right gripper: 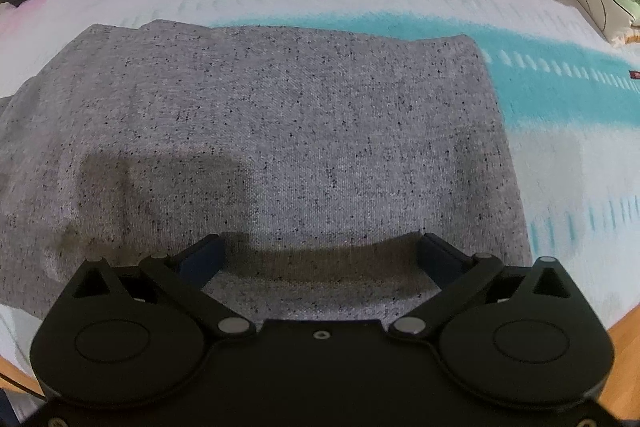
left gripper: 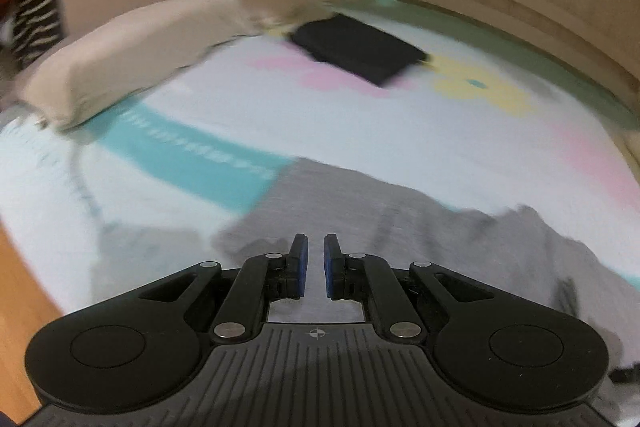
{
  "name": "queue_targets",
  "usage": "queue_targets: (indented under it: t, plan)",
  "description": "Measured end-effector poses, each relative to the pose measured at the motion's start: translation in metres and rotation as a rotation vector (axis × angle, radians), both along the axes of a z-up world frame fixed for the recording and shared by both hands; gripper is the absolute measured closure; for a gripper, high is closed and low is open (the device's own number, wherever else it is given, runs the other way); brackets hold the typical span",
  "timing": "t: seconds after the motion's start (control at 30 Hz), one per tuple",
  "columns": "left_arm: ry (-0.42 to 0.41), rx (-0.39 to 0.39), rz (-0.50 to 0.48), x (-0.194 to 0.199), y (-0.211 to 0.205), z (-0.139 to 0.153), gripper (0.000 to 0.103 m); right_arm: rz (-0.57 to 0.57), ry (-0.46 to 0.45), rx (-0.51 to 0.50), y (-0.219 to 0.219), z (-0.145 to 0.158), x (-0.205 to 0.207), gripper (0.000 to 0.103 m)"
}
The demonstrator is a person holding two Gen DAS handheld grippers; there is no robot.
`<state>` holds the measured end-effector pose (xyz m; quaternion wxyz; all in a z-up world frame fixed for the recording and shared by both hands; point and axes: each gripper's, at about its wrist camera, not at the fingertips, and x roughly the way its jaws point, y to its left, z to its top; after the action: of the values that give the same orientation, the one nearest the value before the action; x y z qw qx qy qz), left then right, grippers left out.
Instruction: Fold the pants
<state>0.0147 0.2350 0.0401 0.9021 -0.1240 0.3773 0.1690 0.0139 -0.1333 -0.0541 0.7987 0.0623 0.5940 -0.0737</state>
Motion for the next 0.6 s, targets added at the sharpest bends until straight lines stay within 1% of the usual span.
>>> queue_targets:
  t: [0.1, 0.2, 0.3, 0.33, 0.37, 0.4, 0.43, 0.47, 0.57, 0.6]
  plan:
    - [0.024, -0.063, 0.055, -0.005, 0.023, -0.010, 0.094, -0.003, 0.005, 0.004, -0.003, 0.004, 0.002, 0.001]
    - [0.062, -0.169, 0.058, -0.008, 0.036, -0.025, 0.095, 0.001, 0.004, 0.013, -0.005, 0.004, 0.003, 0.001]
    - [0.027, -0.323, -0.004, -0.008, 0.039, -0.034, 0.093, 0.000, 0.008, 0.013, -0.008, 0.002, 0.005, 0.001]
    - [0.005, -0.390, -0.031, -0.007, 0.041, -0.038, 0.090, -0.001, 0.011, 0.010, -0.007, 0.002, 0.005, 0.001]
    - [-0.011, -0.445, -0.042, -0.008, 0.043, -0.041, 0.084, -0.002, 0.013, 0.009, -0.007, 0.002, 0.006, 0.001]
    - [-0.021, -0.496, -0.040, -0.008, 0.044, -0.045, 0.082, -0.003, 0.014, 0.008, -0.007, 0.001, 0.006, 0.001]
    - [-0.026, -0.530, -0.027, -0.009, 0.044, -0.049, 0.081, -0.003, 0.015, 0.008, -0.007, 0.002, 0.006, 0.001]
    - [-0.021, -0.538, -0.012, -0.009, 0.043, -0.053, 0.081, -0.003, 0.015, 0.008, -0.007, 0.002, 0.006, 0.001]
    - [-0.003, -0.500, 0.001, -0.010, 0.039, -0.056, 0.081, -0.002, 0.011, 0.011, -0.006, 0.002, 0.005, 0.001]
    - [-0.009, -0.485, 0.004, -0.012, 0.035, -0.055, 0.078, -0.002, 0.010, 0.011, -0.006, 0.002, 0.005, 0.001]
